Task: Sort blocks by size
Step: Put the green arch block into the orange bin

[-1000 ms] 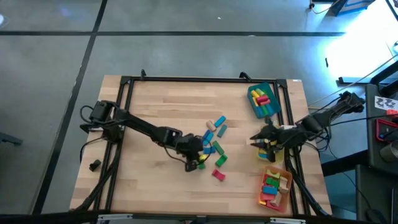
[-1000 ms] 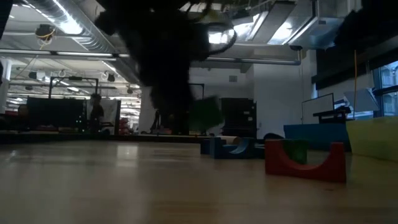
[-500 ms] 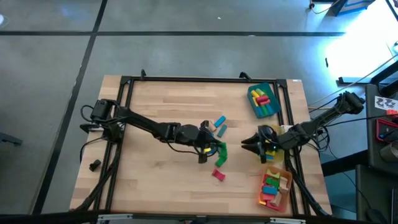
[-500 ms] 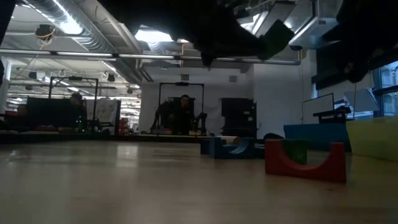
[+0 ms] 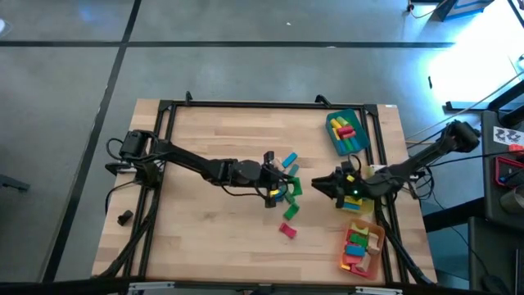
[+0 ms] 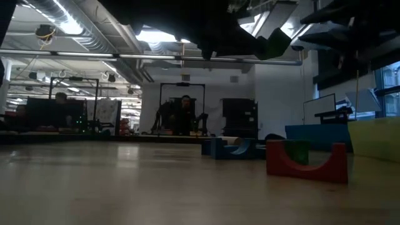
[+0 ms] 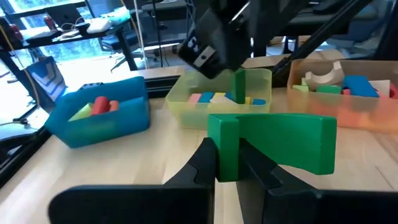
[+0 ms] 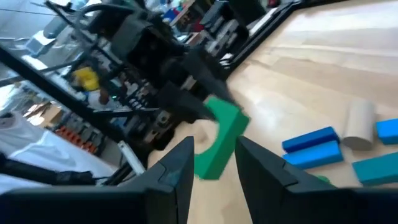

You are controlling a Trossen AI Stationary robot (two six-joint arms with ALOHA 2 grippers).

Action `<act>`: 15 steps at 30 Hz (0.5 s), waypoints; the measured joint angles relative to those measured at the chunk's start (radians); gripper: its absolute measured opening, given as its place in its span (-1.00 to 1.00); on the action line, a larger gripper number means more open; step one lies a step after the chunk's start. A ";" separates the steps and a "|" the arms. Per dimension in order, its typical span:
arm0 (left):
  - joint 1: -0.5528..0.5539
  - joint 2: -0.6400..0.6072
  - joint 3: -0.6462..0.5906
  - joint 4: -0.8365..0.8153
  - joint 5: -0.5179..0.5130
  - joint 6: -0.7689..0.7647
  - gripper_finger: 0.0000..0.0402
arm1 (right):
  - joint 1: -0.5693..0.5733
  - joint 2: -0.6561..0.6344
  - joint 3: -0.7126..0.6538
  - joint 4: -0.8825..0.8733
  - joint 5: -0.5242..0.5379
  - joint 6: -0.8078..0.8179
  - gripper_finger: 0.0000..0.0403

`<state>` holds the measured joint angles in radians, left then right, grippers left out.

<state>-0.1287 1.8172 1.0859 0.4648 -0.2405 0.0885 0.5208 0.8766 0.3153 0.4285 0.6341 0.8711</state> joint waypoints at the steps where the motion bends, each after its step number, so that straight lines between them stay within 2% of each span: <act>1: 0.000 0.000 0.000 -0.001 0.000 0.004 -0.90 | -0.008 0.014 0.000 0.009 0.001 0.000 -0.41; 6: -0.001 0.000 0.000 -0.002 0.001 0.014 -0.90 | -0.064 0.087 0.007 0.081 -0.059 0.000 -0.41; 15: 0.000 0.000 0.000 -0.007 -0.008 0.018 -0.90 | -0.134 0.209 0.088 0.085 -0.206 -0.004 -0.41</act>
<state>-0.1291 1.8172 1.0859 0.4577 -0.2483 0.1062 0.3865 1.0858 0.4032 0.5138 0.4284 0.8669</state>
